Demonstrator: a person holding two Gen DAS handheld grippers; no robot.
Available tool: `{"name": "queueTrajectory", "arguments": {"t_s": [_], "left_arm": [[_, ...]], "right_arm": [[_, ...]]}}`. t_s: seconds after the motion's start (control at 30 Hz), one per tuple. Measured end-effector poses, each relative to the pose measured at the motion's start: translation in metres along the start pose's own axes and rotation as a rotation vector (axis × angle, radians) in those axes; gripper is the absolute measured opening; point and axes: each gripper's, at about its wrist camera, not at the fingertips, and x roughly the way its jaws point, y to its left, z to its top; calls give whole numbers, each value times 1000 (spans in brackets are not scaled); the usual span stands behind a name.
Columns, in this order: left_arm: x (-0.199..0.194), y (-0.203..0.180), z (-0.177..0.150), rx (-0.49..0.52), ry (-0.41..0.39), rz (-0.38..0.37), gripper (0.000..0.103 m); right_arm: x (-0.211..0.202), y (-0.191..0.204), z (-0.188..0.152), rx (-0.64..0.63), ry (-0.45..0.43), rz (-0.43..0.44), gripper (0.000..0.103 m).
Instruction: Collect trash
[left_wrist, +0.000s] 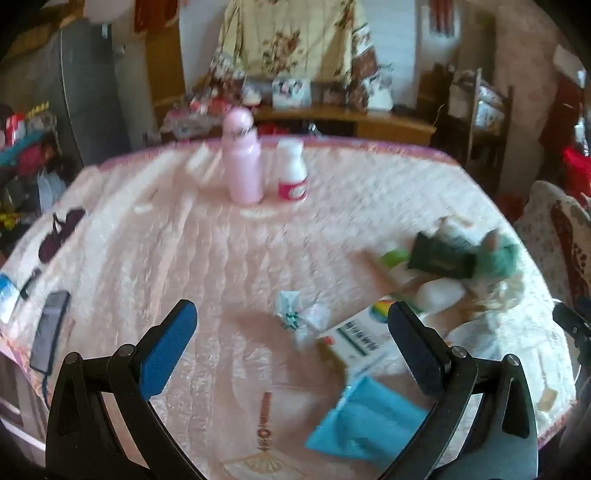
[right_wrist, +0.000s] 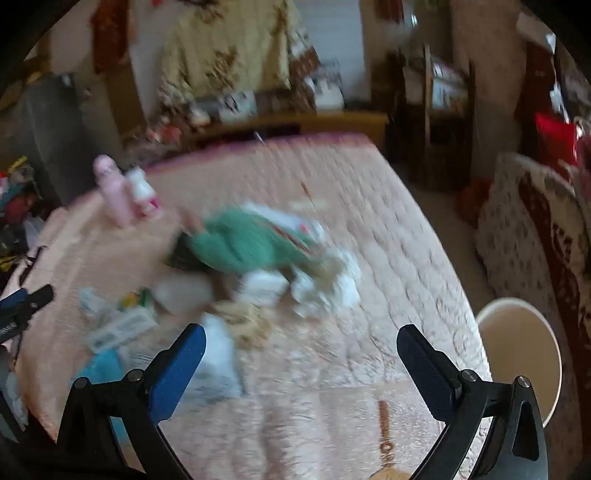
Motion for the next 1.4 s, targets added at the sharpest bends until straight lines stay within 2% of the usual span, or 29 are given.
{"name": "queueTrajectory", "arguments": {"t_s": [0.23,0.47,0.9,1.4], "left_arm": [[-31,-22,13,21,-90,-37,103],[-50,-40,15,25,-137,-49,103],[-59,-53,14,27,-187,-45,103],[-62,-47,15,13,-207,-37,103]], "right_arm": [[-59,30,13,-57,-177,7,103],[-76,34,17,-70,-245,2,103],[-73,35,17,-55,-255,-5,103],[-72,41,15,-85,-283,-22,103]]}}
